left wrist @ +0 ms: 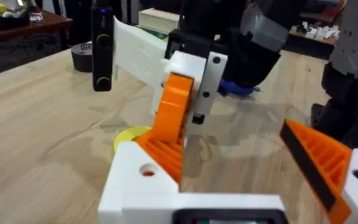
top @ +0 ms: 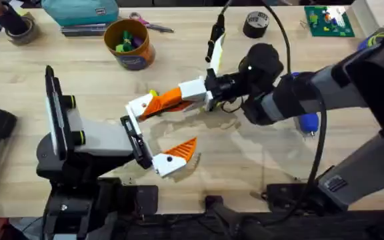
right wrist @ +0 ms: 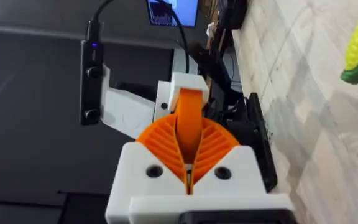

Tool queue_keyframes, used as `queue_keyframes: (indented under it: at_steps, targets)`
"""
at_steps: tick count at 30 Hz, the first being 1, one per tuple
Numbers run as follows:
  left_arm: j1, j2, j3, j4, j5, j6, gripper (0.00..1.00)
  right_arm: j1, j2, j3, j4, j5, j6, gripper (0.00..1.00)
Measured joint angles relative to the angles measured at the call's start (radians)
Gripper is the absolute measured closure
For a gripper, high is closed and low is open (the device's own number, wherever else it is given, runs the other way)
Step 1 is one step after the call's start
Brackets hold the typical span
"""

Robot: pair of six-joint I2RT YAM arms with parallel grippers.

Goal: Pick up the gripper from the table and insert it into the empty holder that is missing its gripper. Then pick up a screw, insert it into the mounting hole, and use the screwdriver to tighten it. Finally, clean up the table by picking up the vegetable and placing it into the bucket.

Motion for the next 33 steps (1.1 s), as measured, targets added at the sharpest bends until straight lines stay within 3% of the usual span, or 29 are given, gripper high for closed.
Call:
queue_keyframes:
  at_steps: [20, 33]
  targets:
    - [0.0, 0.0, 0.0, 0.001, -0.012, -0.003, 0.015, 0.026, -0.016, -0.031, 0.007, 0.077, 0.0, 0.993]
    - [0.003, 0.0, 0.0, 0.003, -0.02, -0.007, 0.015, 0.023, -0.024, 0.009, -0.075, 0.038, -0.013, 0.993]
